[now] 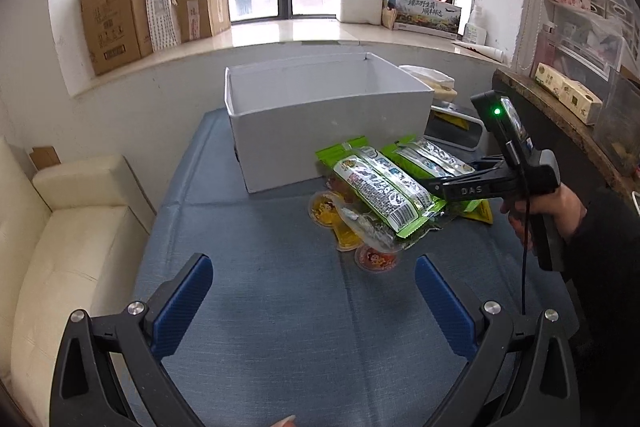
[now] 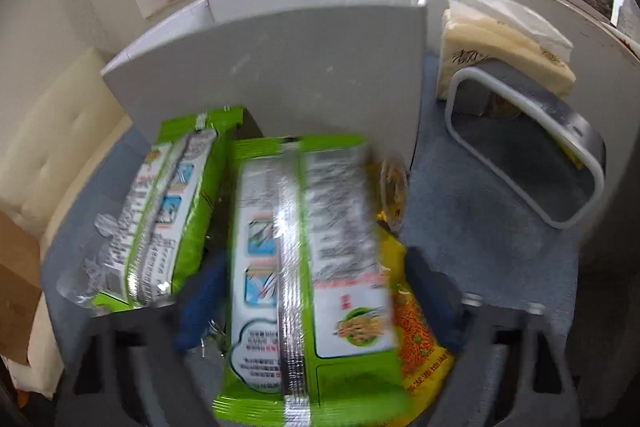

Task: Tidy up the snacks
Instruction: 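Grasp a green noodle packet with the right gripper while the left grasps another, then carry both green noodle packets into the white box and open both grippers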

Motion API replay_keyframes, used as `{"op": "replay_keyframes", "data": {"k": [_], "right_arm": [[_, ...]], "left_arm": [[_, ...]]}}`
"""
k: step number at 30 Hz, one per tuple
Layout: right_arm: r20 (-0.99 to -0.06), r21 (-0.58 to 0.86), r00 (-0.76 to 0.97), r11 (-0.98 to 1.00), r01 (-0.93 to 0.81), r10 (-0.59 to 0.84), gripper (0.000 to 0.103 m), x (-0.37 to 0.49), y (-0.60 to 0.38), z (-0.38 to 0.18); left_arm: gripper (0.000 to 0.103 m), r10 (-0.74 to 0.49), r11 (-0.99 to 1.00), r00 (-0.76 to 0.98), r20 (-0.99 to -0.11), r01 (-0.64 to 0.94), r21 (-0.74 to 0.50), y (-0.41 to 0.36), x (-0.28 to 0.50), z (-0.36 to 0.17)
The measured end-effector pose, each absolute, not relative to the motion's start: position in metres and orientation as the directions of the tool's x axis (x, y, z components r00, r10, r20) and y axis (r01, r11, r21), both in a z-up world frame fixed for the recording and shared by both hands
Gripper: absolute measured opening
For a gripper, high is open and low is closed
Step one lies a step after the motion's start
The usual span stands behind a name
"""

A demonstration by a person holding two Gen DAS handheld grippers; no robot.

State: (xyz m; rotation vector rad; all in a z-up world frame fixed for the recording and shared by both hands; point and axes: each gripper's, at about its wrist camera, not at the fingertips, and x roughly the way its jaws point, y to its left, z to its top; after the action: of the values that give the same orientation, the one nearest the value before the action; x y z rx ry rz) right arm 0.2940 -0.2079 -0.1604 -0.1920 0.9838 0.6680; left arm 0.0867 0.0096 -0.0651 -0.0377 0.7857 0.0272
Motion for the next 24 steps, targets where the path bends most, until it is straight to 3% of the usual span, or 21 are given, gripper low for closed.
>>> {"op": "replay_keyframes", "data": {"k": [9,14,21,24], "right_arm": [[-0.746,0.152,0.472,0.81,-0.567,0.47,0.068,0.257,-0.23,-0.128],[-0.715,0.104,0.556,0.851,-0.515,0.424,0.068,0.206,-0.25,-0.106],[-0.666,0.152,0.588,0.856,-0.495,0.458,0.068,0.129,-0.291,-0.082],[-0.658,0.157,0.606,0.868,-0.471,0.447,0.068,0.113,-0.302,-0.077]], "left_arm": [[0.103,0.015,0.997,0.696,-0.717,-0.066,-0.044,0.007,0.114,-0.071],[0.103,0.02,0.995,0.691,-0.722,-0.086,-0.054,-0.009,0.146,-0.071],[0.103,0.064,0.983,0.649,-0.758,-0.174,-0.065,-0.035,0.212,-0.092],[0.103,0.106,0.984,0.604,-0.79,-0.18,-0.006,-0.048,0.241,-0.114]]}}
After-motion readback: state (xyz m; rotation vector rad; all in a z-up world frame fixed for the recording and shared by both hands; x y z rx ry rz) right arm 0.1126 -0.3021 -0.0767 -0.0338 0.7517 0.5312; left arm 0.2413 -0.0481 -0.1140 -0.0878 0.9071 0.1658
